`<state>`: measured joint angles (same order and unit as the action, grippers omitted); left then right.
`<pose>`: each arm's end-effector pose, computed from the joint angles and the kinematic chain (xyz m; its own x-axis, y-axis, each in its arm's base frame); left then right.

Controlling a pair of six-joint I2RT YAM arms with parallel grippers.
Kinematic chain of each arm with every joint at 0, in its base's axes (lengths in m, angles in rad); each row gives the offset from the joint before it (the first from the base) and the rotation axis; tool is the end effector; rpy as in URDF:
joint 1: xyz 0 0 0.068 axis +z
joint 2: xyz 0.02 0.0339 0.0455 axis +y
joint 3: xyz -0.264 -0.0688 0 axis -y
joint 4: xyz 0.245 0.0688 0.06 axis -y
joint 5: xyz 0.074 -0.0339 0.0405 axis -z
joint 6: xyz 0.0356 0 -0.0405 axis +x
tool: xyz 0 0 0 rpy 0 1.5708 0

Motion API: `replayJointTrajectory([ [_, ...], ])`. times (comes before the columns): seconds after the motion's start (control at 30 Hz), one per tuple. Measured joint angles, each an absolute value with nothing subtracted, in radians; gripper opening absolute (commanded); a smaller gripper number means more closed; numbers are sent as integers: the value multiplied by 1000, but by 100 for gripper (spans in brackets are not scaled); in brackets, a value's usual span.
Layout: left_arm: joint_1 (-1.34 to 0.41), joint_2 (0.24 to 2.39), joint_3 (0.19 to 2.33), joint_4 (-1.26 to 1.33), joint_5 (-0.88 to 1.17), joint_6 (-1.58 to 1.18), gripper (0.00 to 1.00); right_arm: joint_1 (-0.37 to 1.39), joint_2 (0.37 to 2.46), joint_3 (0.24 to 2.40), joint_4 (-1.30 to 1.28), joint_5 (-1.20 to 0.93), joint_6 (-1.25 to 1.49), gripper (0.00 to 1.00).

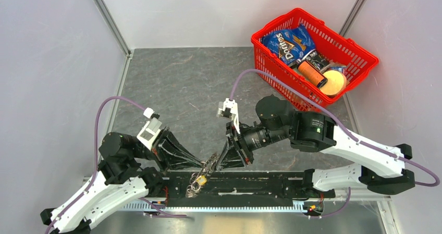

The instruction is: Put the keys on the keyring

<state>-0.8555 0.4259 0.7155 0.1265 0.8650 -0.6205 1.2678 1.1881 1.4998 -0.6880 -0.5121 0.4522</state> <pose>0.0360 -0.0827 0.3893 -0.3345 -0.1900 -0.9230 0.9240 -0.2589 -0.2815 0.0531 0.2284 0.4520 -0.5216 -0.3919 -0.7579 -0.8228 -0.0040 0.5683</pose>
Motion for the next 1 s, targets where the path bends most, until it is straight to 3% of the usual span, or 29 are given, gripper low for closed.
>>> replayJointTrajectory([
  [1.0, -855, 422, 721, 106, 865, -611, 2, 1268, 1194, 1518, -694, -409, 400, 29],
])
